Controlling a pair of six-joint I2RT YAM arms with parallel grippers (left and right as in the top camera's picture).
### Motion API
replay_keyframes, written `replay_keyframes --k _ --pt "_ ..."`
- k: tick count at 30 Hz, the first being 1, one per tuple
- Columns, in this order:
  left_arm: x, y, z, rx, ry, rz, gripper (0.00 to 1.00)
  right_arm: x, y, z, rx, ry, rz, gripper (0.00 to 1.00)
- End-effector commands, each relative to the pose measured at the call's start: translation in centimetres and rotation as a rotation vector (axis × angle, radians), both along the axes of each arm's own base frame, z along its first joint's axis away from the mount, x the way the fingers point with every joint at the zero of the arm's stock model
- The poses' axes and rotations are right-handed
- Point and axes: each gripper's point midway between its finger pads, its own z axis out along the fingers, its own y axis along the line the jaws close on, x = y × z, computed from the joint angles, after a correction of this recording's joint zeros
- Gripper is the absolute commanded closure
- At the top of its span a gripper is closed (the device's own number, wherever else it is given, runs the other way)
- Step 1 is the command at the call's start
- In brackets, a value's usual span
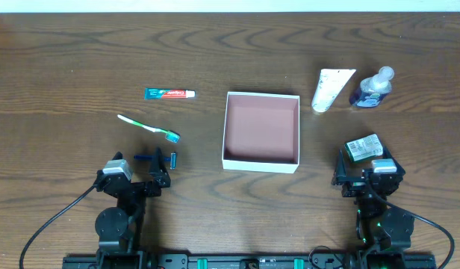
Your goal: Pack container
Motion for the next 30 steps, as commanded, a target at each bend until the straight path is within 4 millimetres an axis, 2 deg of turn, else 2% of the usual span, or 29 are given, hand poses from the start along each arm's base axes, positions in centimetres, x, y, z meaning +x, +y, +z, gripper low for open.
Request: replay_keyframes --k 1,3,20,23,26,30 --pt "-0.1 0.0 -1.5 0.009 0.045 -0.006 0.02 0.0 0.5 -0.1 0.108 0.006 0.015 0.01" --pt "-0.1 0.0 -1.5 0.008 0.045 -0.006 0.02 0.0 0.5 0.0 0.148 0.005 0.017 0.01" --pt "-0.1 0.0 -1.5 0.008 0.045 -0.006 0.02 0.1 0.8 -0.7 0.149 0.037 0.028 0.01" --pt "-0.1 0.0 -1.5 0.008 0.045 -0.006 0.02 0.1 1.3 -0.8 0.151 0.059 0.058 0.01" --pt "-0.1 0.0 -1.5 0.008 0.045 -0.006 0.02 0.3 1.7 0.4 0.154 0.072 0.080 0.01" --pt "-0.1 0.0 -1.5 0.008 0.045 -0.006 0.02 0.8 1.7 3.7 0.154 0.123 0.077 0.01"
